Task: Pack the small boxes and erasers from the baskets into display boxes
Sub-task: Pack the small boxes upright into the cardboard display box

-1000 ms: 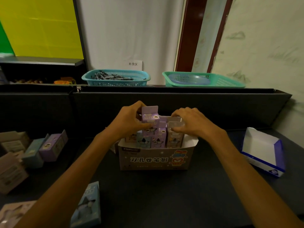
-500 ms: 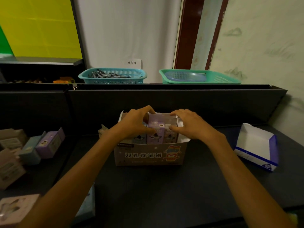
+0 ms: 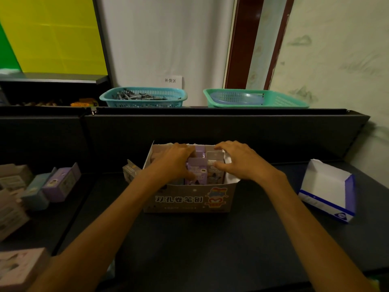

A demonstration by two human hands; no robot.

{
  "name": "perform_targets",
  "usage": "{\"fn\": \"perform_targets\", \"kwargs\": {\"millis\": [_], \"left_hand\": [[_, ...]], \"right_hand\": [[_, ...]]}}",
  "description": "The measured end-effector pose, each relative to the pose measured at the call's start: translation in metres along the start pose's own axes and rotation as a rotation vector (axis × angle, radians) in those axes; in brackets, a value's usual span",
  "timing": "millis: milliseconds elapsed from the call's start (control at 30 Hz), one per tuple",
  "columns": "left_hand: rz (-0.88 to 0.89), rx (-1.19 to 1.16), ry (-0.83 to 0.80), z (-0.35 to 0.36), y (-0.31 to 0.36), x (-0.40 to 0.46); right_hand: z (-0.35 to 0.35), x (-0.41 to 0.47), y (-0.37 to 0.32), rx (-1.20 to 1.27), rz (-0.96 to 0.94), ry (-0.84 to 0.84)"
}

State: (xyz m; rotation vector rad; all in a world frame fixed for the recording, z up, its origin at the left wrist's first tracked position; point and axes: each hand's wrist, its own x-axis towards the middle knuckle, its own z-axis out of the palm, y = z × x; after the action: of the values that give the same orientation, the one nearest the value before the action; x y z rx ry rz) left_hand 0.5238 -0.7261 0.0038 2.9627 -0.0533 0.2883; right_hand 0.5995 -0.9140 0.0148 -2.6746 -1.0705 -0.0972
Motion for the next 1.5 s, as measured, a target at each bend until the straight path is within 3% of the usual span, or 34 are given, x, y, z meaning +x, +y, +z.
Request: {"fn": "perform_targets", "kwargs": {"millis": [200,467,800,933,1167,1300,1500], "left_hand": [[-0.044,0.102,0.008,-0.011,-0.007,-0.011],[-0.211,0.204,0.156,-0.048,-0.039,-0.066],[-0.333,0.206,0.184,-0.075,-0.114,-0.156],[-0.411,0.197,0.101,-0.082,-0.159,-0.195],[-0.401,0.166,0.082,-0.087,-0.229,-0.238],[-0.379,0.069,0.063,-0.085,-0.249,-0.242],[-0.379,-0.136,0.044,-0.086,-0.273,-0.254]], "right_hand": [[-0.008,-0.003,-0.011,-0.021,-0.032,0.038],[0.001,0.002,-0.058,-0.018,-0.172,0.133],[0.025,0.02,-0.164,0.028,-0.32,0.159],[0.041,0.025,-0.218,0.05,-0.352,0.18],[0.081,0.032,-0.284,0.079,-0.268,0.098],[0.1,0.039,-0.301,0.09,-0.171,0.022],[0.127,0.068,-0.326,0.075,-0.176,-0.081]]}}
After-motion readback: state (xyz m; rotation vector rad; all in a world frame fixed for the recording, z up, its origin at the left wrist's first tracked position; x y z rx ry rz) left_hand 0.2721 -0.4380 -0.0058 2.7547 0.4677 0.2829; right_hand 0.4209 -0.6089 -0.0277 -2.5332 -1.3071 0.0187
